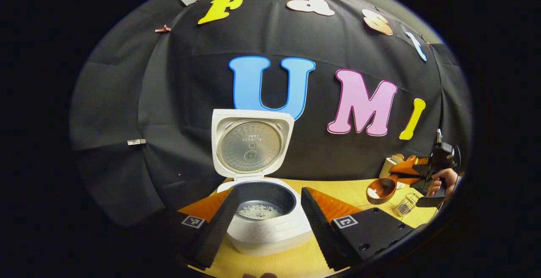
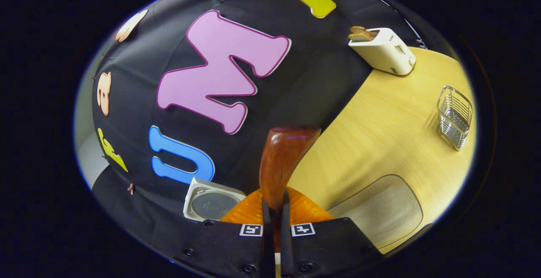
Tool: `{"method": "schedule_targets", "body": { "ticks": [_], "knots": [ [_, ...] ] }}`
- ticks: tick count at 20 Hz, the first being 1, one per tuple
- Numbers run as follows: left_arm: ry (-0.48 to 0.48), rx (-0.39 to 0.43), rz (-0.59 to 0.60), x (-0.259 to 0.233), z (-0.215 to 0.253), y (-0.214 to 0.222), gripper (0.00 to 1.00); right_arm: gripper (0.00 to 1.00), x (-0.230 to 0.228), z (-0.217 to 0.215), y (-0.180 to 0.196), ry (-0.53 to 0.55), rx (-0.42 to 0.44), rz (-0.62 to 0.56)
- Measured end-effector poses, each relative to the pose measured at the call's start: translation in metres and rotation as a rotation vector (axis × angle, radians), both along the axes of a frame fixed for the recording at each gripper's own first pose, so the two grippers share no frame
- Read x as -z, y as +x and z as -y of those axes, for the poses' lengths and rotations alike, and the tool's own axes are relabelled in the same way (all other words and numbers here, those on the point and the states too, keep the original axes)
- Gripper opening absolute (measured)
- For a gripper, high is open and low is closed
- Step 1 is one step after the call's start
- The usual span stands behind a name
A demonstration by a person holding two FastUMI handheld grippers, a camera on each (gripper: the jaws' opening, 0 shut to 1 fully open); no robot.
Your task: Close the left gripper, press the button to open the rice cooker; take a wooden spoon from the chopstick holder with the right hand, scoop a spoonful of rice and pour it into the rice cooker, then put the wooden spoon back into the chopstick holder.
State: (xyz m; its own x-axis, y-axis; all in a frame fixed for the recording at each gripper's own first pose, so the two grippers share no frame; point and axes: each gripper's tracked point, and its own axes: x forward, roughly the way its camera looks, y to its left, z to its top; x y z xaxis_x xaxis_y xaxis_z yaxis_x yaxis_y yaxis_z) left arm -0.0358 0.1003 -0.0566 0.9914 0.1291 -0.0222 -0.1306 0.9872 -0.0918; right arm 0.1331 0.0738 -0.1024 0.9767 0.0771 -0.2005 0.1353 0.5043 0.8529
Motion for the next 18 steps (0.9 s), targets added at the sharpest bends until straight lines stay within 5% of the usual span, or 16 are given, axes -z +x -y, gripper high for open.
{"method": "schedule_targets", "body": {
  "ticks": [13,18],
  "knots": [
    [-0.021,-0.038,-0.005,0.018,-0.034,-0.024,0.95,0.10,-0.033,-0.155,0.086,-0.036,-0.186,0.033],
    [-0.028,-0.039,-0.005,0.022,-0.043,-0.021,0.95,0.09,-0.035,-0.200,0.113,-0.141,-0.238,0.042]
  ]
}}
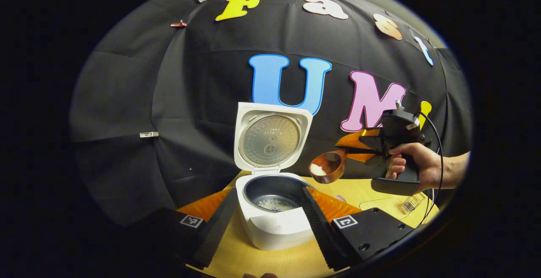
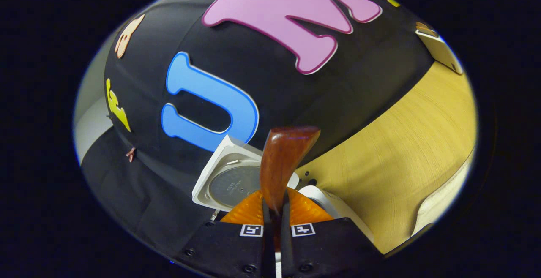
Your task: Close the left gripper, press the button to open the rice cooker; take a wooden spoon from the chopstick holder with the right hand, scoop a spoonful of rice and pour it into the rice cooker, then put the wooden spoon back into the chopstick holder.
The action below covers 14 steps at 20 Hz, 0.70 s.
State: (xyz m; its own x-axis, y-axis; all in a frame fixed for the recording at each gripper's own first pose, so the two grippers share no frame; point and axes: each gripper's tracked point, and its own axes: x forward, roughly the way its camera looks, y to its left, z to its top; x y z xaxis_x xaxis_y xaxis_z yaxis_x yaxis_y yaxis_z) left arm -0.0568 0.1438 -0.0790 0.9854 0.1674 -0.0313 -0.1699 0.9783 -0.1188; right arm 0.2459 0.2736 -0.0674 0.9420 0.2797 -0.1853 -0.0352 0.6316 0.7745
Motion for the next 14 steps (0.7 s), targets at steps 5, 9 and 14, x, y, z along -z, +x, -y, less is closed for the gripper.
{"method": "schedule_targets", "body": {
  "ticks": [5,9,14],
  "knots": [
    [-0.012,0.001,0.001,0.001,-0.010,0.007,0.95,0.09,0.002,-0.032,0.025,-0.160,-0.036,0.029],
    [-0.034,-0.002,-0.005,0.008,-0.017,0.013,0.95,0.09,0.017,-0.047,0.038,-0.273,-0.047,0.025],
    [-0.036,0.002,-0.007,0.011,-0.023,0.015,0.95,0.09,0.020,-0.052,0.046,-0.433,-0.043,0.061]
  ]
}}
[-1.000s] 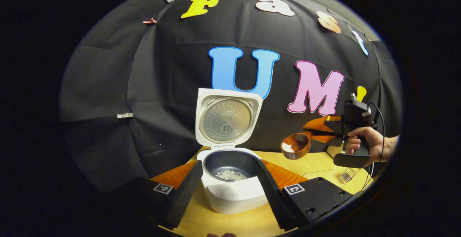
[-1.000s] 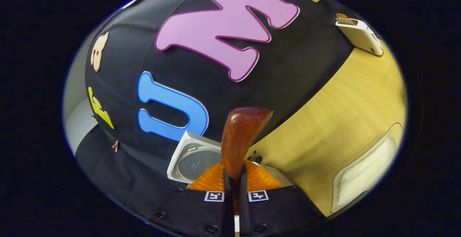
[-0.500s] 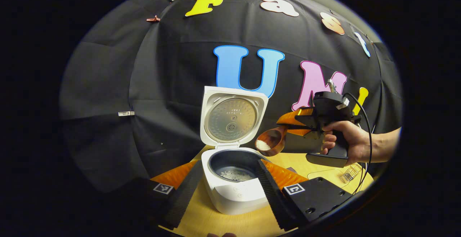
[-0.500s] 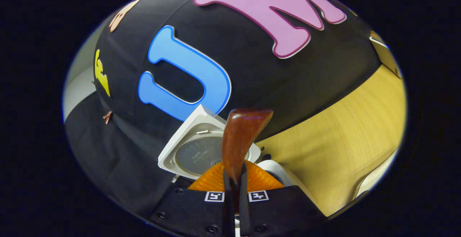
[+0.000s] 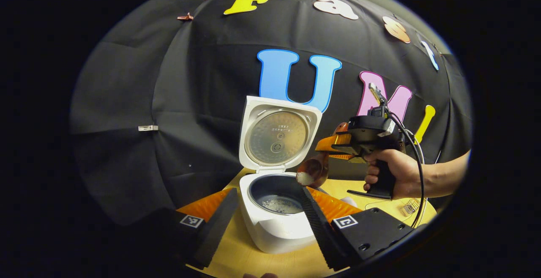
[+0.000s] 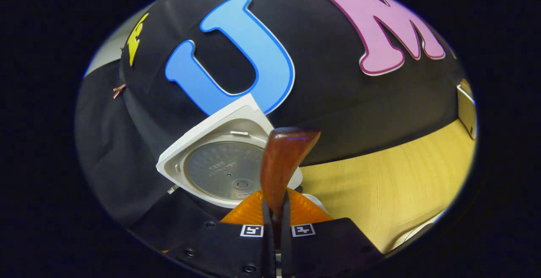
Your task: Close the left gripper, press the button to open the rice cooker; take a wooden spoon from the chopstick holder with the right hand, scoop a spoonful of rice and pour it into the rice cooker, then put the wooden spoon back into the chopstick holder.
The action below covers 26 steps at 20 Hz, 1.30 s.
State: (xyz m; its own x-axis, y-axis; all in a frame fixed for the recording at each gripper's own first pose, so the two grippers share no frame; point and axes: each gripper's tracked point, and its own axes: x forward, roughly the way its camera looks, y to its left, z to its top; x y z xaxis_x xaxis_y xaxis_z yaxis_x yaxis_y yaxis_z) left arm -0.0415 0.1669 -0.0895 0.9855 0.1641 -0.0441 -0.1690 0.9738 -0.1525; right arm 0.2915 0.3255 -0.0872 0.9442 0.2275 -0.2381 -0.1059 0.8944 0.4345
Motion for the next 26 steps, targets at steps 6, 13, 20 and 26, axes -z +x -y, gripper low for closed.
{"method": "schedule_targets", "body": {
  "ticks": [6,13,20,26],
  "knots": [
    [-0.009,0.000,-0.005,0.005,-0.004,0.000,0.95,0.09,-0.016,-0.021,0.000,-0.219,-0.070,0.102],
    [-0.018,0.007,-0.012,0.009,-0.006,0.000,0.95,0.09,-0.016,-0.055,-0.008,-0.499,-0.188,0.203],
    [-0.029,0.005,-0.009,0.014,-0.007,0.004,0.95,0.09,-0.001,-0.077,-0.016,-0.737,-0.279,0.271],
    [-0.024,0.003,-0.008,0.013,-0.005,0.008,0.95,0.09,0.007,-0.098,-0.031,-0.951,-0.371,0.374]
  ]
}}
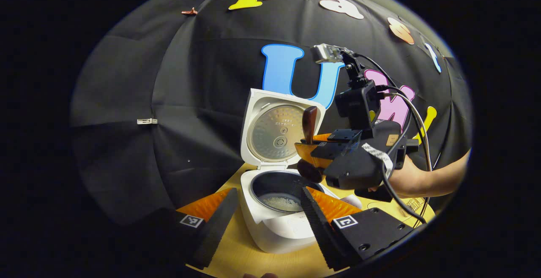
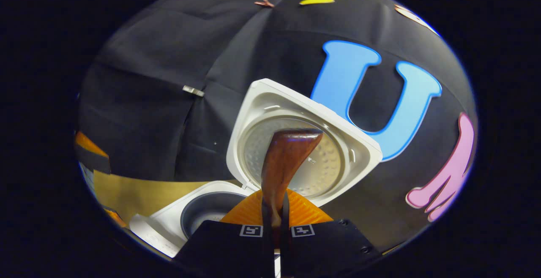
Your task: Close the left gripper, press the button to open the rice cooker; take a wooden spoon from the chopstick holder with the right hand, scoop a spoonful of rice and pour it into the rice cooker, then put the wooden spoon back into the chopstick holder.
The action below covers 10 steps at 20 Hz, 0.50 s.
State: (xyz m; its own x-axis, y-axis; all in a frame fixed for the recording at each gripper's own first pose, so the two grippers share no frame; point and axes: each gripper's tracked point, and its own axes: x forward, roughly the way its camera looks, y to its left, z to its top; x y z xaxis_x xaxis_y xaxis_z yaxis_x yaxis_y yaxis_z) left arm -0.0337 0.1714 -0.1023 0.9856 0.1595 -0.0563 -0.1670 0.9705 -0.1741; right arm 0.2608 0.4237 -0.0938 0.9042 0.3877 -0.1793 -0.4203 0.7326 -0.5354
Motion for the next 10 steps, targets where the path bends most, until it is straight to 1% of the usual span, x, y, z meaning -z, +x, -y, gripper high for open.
{"method": "schedule_targets", "body": {
  "ticks": [1,2,3,7,8,10],
  "knots": [
    [0.002,-0.002,-0.001,-0.001,0.001,0.000,0.95,0.09,0.005,-0.006,-0.003,0.006,-0.017,-0.023],
    [0.004,-0.004,-0.001,-0.001,0.001,-0.001,0.95,0.10,0.009,-0.010,-0.007,0.051,-0.024,-0.069],
    [0.007,-0.008,-0.002,-0.002,0.001,-0.002,0.95,0.10,0.008,-0.012,-0.008,0.126,-0.010,-0.114],
    [0.016,-0.024,-0.005,-0.004,0.004,-0.008,0.95,0.09,-0.003,0.007,-0.004,0.535,0.100,-0.322],
    [0.020,-0.027,-0.004,-0.006,0.005,-0.010,0.95,0.10,-0.005,0.010,-0.005,0.626,0.113,-0.376],
    [0.033,-0.026,-0.004,-0.009,0.010,-0.009,0.95,0.10,-0.011,0.020,-0.006,0.794,0.132,-0.448]
  ]
}}
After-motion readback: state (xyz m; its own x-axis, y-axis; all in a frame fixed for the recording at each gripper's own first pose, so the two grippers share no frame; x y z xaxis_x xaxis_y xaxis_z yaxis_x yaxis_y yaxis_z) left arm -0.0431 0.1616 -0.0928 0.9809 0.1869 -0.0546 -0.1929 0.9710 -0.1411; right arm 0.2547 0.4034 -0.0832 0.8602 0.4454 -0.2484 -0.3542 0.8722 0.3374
